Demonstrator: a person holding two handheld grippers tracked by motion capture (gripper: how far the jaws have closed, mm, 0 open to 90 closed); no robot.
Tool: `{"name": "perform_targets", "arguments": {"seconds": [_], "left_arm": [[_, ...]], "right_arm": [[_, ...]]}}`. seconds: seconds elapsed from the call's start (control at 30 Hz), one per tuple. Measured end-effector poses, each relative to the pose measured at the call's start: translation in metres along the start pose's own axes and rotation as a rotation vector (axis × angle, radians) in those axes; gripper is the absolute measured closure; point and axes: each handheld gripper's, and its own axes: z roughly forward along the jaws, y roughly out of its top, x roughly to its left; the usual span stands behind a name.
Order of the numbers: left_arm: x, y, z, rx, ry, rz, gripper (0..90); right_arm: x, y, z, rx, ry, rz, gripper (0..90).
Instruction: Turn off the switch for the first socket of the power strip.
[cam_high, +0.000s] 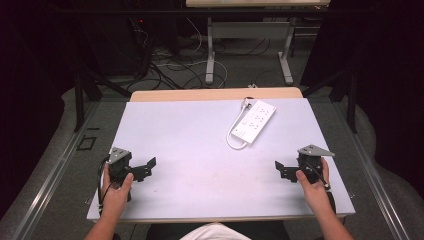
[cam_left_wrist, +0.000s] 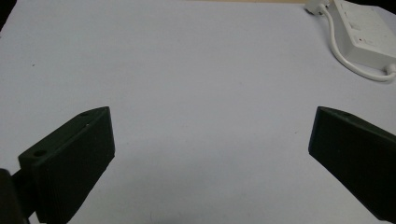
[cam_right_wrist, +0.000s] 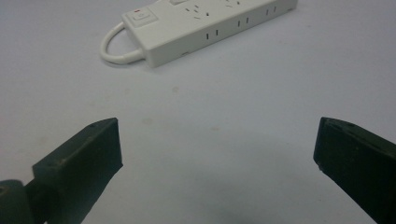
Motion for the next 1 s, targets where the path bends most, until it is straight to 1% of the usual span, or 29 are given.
{"name": "perform_targets", "arguments": {"seconds": [0.03, 0.13, 0.17, 0.27, 0.3, 0.33, 0.37, 0.4, 0.43, 0.47, 0.53, 0.57, 0.6, 0.63, 0.7, 0.83, 0.87, 0.97, 1.0], "left_arm": [[0.000, 0.000, 0.000, 0.001, 0.001, 0.000, 0.3], [0.000, 0.000, 0.000, 0.002, 0.000, 0.002, 0.4], [0.000, 0.000, 0.000, 0.006, -0.002, 0.004, 0.3], [0.000, 0.000, 0.000, 0.010, -0.003, 0.004, 0.3], [0.001, 0.000, 0.000, 0.009, -0.002, 0.006, 0.3], [0.001, 0.000, 0.000, 0.010, -0.003, 0.007, 0.3], [0.001, 0.000, 0.000, 0.010, -0.004, 0.006, 0.3], [0.001, 0.000, 0.000, 0.011, -0.003, 0.006, 0.3], [0.001, 0.000, 0.000, 0.012, -0.002, 0.006, 0.3], [0.001, 0.000, 0.000, 0.015, -0.001, 0.004, 0.3], [0.001, 0.000, 0.000, 0.014, -0.001, 0.006, 0.3], [0.001, 0.000, 0.000, 0.012, -0.001, 0.009, 0.3], [0.001, 0.000, 0.000, 0.012, -0.001, 0.007, 0.3], [0.002, 0.000, 0.000, 0.011, -0.001, 0.005, 0.3], [0.002, 0.000, 0.000, 0.012, -0.001, 0.004, 0.3], [0.002, 0.000, 0.001, 0.022, -0.003, 0.005, 0.3], [0.001, 0.000, 0.001, 0.023, -0.003, 0.003, 0.3], [0.001, 0.000, 0.001, 0.023, -0.004, 0.003, 0.3], [0.002, 0.000, 0.001, 0.025, -0.004, 0.003, 0.4]], "right_arm": [[-0.002, -0.002, 0.000, -0.005, -0.009, 0.011, 0.7], [-0.010, -0.006, 0.000, 0.000, -0.006, 0.047, 1.2], [-0.012, -0.008, 0.001, -0.006, -0.014, 0.058, 1.2], [-0.017, -0.012, 0.000, -0.001, -0.029, 0.070, 1.4], [-0.018, -0.013, 0.000, 0.001, -0.037, 0.067, 1.4], [-0.020, -0.014, 0.000, 0.003, -0.052, 0.076, 1.5], [-0.021, -0.014, 0.000, 0.002, -0.056, 0.082, 1.5], [-0.023, -0.015, 0.000, -0.001, -0.063, 0.077, 1.5], [-0.024, -0.016, 0.001, -0.007, -0.077, 0.088, 1.6], [-0.025, -0.017, 0.000, 0.003, -0.072, 0.097, 1.6], [-0.029, -0.019, 0.001, 0.000, -0.087, 0.103, 1.6], [-0.030, -0.019, 0.001, 0.006, -0.086, 0.111, 1.7], [-0.032, -0.020, 0.001, 0.010, -0.088, 0.104, 1.8], [-0.033, -0.021, 0.001, 0.010, -0.096, 0.116, 1.9], [-0.035, -0.022, 0.002, 0.014, -0.101, 0.122, 2.2], [-0.037, -0.023, 0.003, 0.021, -0.106, 0.125, 2.4], [-0.037, -0.023, 0.003, 0.026, -0.105, 0.136, 2.4], [-0.036, -0.024, 0.003, 0.030, -0.110, 0.137, 2.4], [-0.036, -0.024, 0.003, 0.032, -0.104, 0.138, 2.4]]}}
